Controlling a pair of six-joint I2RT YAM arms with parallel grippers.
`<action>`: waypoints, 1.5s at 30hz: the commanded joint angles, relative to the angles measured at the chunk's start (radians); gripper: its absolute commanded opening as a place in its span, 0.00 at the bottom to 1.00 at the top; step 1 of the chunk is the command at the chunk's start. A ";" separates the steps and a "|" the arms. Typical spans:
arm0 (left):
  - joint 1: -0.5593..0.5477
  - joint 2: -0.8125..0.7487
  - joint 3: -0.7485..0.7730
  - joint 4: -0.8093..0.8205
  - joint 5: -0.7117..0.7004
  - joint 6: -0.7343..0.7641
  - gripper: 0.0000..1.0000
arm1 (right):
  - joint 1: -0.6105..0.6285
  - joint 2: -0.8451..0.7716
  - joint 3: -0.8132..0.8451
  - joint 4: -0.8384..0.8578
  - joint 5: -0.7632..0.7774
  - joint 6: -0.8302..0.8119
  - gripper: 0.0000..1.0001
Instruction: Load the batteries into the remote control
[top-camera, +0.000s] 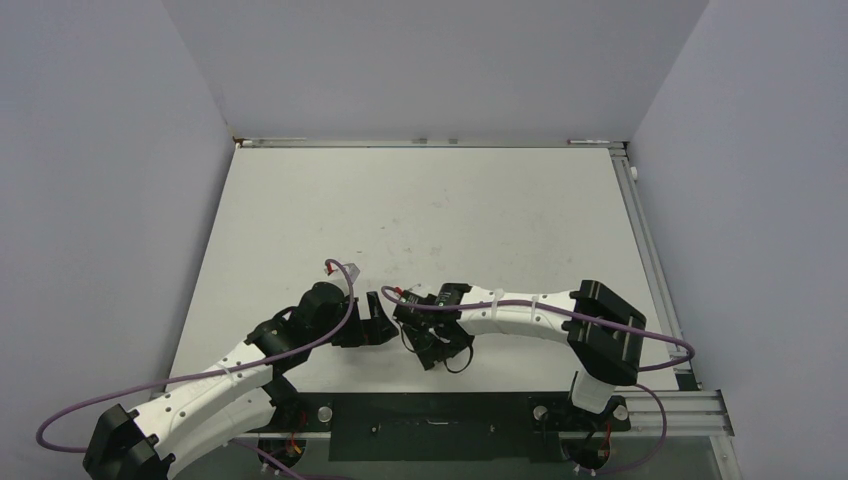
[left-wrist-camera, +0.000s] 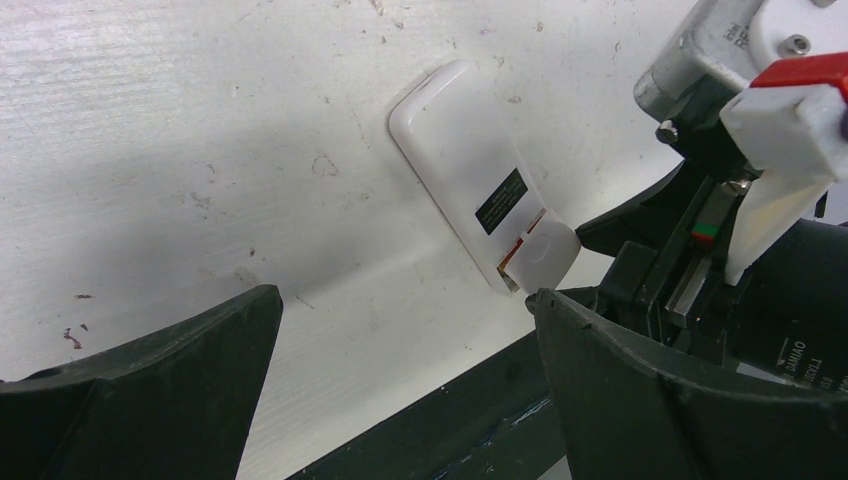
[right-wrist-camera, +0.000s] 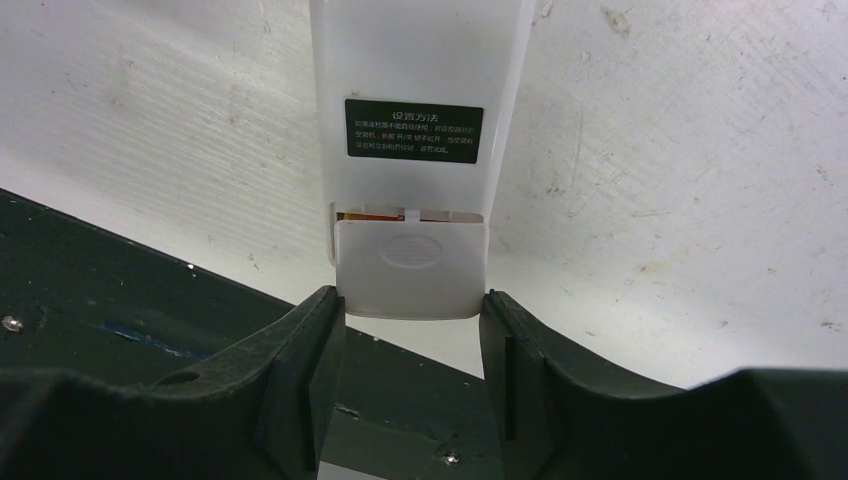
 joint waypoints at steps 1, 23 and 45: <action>0.006 -0.015 -0.006 0.033 0.003 0.004 0.96 | -0.006 0.019 0.041 -0.015 0.021 -0.001 0.20; 0.007 -0.021 -0.010 0.041 0.006 0.004 0.96 | -0.006 0.050 0.079 -0.050 0.021 0.011 0.20; 0.004 -0.049 -0.022 0.062 0.034 0.002 0.96 | -0.005 0.080 0.115 -0.071 0.021 0.082 0.20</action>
